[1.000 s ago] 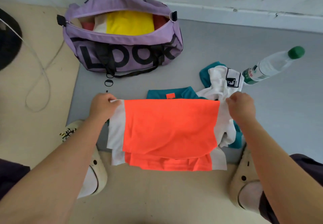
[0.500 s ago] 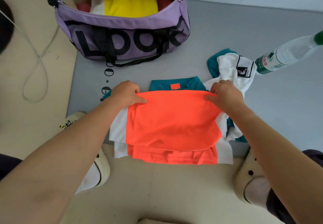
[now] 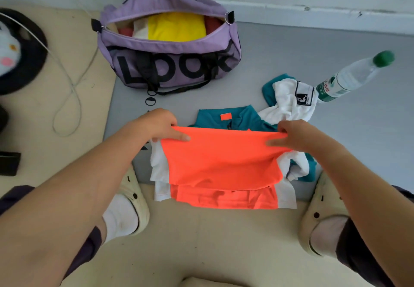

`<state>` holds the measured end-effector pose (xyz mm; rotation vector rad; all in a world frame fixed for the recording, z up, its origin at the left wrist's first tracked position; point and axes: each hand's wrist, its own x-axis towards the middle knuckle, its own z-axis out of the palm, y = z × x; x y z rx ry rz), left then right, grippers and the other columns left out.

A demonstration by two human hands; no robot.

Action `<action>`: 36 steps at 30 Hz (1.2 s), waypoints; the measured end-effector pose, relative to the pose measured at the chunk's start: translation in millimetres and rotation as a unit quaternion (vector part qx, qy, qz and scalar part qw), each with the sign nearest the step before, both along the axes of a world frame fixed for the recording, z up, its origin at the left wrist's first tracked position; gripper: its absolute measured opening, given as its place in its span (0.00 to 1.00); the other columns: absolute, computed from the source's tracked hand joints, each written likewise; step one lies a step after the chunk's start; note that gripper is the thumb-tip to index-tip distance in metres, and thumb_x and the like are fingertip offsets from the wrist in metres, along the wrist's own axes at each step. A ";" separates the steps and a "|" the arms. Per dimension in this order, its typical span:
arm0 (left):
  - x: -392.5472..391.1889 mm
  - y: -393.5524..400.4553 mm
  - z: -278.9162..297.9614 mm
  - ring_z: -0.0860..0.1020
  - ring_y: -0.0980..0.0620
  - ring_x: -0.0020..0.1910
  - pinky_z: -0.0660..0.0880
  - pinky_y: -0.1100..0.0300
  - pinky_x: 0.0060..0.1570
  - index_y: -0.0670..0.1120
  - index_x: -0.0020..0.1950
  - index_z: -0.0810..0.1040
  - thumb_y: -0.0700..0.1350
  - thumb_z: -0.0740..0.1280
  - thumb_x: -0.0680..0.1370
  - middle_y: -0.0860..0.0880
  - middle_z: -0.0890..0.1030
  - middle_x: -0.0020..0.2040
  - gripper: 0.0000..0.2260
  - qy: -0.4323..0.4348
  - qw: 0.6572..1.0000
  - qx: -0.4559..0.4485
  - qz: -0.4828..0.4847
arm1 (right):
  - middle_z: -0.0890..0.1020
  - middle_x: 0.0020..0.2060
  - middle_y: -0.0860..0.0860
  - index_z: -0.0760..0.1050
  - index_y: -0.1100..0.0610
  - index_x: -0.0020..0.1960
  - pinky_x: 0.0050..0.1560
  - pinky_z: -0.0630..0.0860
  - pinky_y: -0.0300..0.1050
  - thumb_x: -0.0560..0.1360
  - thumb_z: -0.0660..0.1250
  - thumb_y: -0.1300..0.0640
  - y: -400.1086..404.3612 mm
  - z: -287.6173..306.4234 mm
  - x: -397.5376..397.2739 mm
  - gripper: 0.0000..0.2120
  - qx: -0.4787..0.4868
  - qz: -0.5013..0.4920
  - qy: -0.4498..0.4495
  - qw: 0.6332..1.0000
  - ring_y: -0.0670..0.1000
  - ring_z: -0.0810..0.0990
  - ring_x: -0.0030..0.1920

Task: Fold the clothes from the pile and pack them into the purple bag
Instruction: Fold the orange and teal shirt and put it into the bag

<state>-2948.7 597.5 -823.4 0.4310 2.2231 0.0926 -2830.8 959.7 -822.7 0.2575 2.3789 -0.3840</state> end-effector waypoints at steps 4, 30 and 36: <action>2.9 7.8 55.0 0.72 0.47 0.30 0.67 0.53 0.32 0.45 0.29 0.65 0.79 0.62 0.63 0.48 0.70 0.27 0.36 0.153 0.987 0.042 0.007 | 0.73 0.35 0.50 0.71 0.55 0.44 0.35 0.64 0.47 0.64 0.71 0.30 -9.2 53.6 -8.3 0.28 0.025 -0.001 0.093 0.995 0.53 0.72 0.38; 113.8 5.7 36.5 0.76 0.48 0.39 0.69 0.58 0.36 0.45 0.45 0.76 0.73 0.57 0.73 0.47 0.77 0.41 0.30 -0.076 0.984 -0.082 0.135 | 0.74 0.68 0.57 0.70 0.58 0.70 0.60 0.69 0.46 0.76 0.63 0.39 -44.1 39.3 68.1 0.30 0.029 -0.051 -0.114 0.992 0.57 0.73 0.66; 95.9 25.5 -3.1 0.75 0.47 0.47 0.71 0.56 0.41 0.46 0.45 0.73 0.53 0.61 0.78 0.47 0.79 0.52 0.11 0.088 0.991 -0.053 0.082 | 0.77 0.55 0.56 0.70 0.58 0.59 0.42 0.68 0.47 0.76 0.62 0.56 -53.1 2.1 49.5 0.13 0.089 -0.077 0.057 0.991 0.59 0.77 0.54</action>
